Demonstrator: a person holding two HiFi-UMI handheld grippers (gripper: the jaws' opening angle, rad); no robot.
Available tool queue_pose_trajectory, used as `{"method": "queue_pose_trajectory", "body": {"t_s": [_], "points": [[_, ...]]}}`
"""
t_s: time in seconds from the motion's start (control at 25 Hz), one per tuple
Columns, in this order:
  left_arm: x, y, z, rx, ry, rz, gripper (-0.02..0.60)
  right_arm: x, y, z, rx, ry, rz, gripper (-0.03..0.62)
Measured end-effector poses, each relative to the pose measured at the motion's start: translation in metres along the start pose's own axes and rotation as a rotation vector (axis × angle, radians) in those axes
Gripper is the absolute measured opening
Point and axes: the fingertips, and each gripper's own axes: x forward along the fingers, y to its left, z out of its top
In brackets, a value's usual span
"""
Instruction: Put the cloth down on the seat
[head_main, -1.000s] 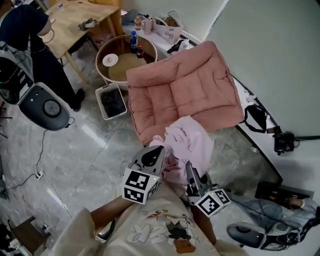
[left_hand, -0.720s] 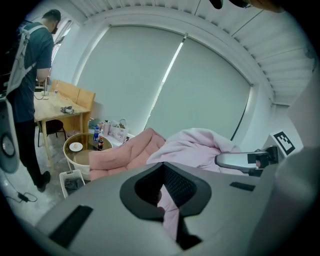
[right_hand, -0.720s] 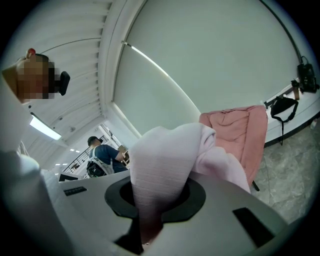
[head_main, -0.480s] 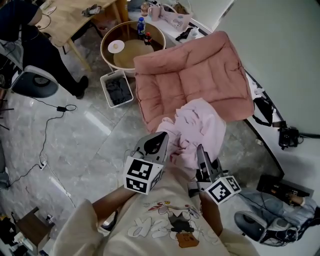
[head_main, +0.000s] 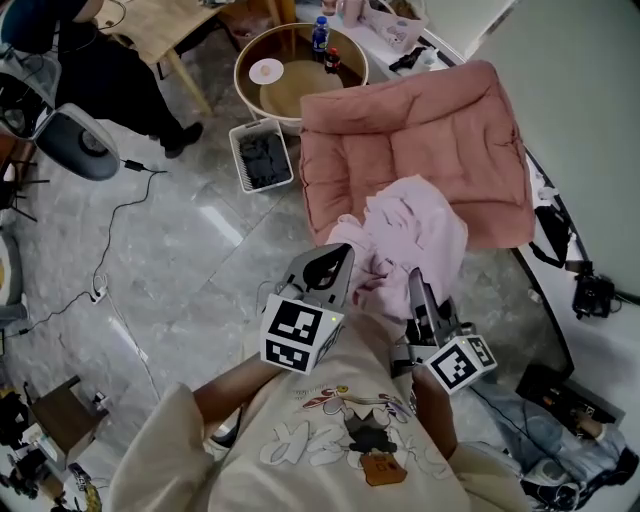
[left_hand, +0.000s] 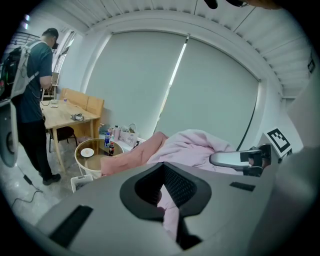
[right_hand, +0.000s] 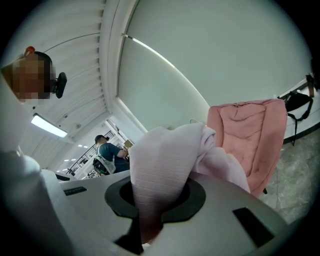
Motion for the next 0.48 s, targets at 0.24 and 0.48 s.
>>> {"method": "queue_pose_trajectory", "body": {"t_s": [0.24, 0.48], "points": [[0.028, 0.011, 0.008, -0.015, 0.015, 0.037, 0.005, 0.028, -0.017, 0.016, -0.015, 0.041, 0.026, 0.077], [0.074, 0.022, 0.024, -0.033, 0.056, 0.068, 0.005, 0.062, -0.045, 0.046, -0.017, 0.095, 0.043, 0.077]]}}
